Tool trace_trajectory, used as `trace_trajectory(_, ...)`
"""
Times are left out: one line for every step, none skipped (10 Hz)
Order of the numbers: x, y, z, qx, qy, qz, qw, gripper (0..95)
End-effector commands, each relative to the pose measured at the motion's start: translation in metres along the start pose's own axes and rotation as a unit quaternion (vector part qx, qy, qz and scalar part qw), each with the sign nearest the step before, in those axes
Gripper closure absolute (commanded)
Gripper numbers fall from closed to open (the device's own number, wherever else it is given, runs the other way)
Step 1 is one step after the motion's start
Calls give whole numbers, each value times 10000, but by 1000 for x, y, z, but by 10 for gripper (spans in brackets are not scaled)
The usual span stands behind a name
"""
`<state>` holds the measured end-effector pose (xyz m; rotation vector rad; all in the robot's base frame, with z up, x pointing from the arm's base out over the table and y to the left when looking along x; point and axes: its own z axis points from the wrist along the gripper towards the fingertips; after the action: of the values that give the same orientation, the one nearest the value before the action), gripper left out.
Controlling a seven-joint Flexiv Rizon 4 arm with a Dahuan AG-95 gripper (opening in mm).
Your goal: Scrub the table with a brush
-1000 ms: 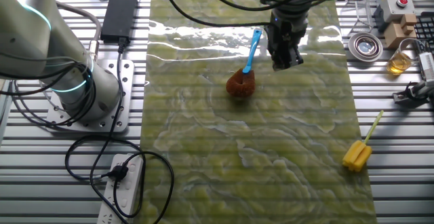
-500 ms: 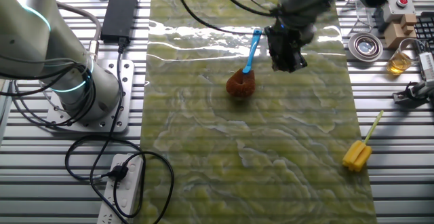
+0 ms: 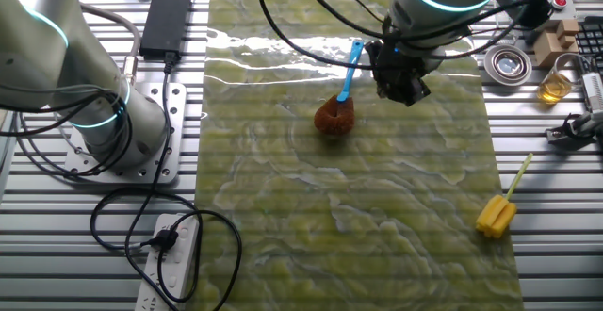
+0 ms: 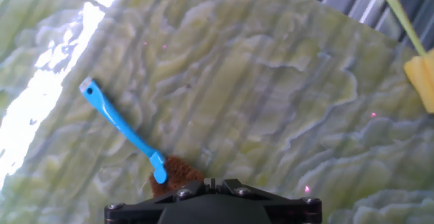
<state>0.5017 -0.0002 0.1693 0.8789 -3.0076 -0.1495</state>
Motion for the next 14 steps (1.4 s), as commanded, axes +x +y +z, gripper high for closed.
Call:
trace_trajectory(1, 1, 0, -187, 173, -526, 9983, 950)
trace_trajectory(1, 1, 0, -251, 276, -688, 9969, 950)
trace_trajectory(1, 1, 0, -241, 297, -657, 9971, 950)
trace_trajectory(1, 1, 0, -217, 324, -636, 9972, 950)
trace_trajectory(1, 1, 0, -215, 329, -667, 9970, 950)
trace_trajectory(1, 1, 0, -235, 313, -780, 9962, 950)
trace_trajectory(1, 1, 0, -315, 268, -989, 9942, 950)
trace_trajectory(1, 1, 0, -333, 320, -1061, 9933, 950)
trace_trajectory(1, 1, 0, -331, 370, -1093, 9928, 950)
trace_trajectory(-2, 8, 5, -322, 403, -1100, 9926, 950)
trace_trajectory(-9, 24, 23, -352, 333, -1091, 9928, 950)
trace_trajectory(-17, 34, 32, -337, 348, -1090, 9929, 760)
trace_trajectory(-29, 47, 44, -276, 399, -1058, 9932, 760)
trace_trajectory(-38, 59, 59, -244, 425, -1095, 9928, 760)
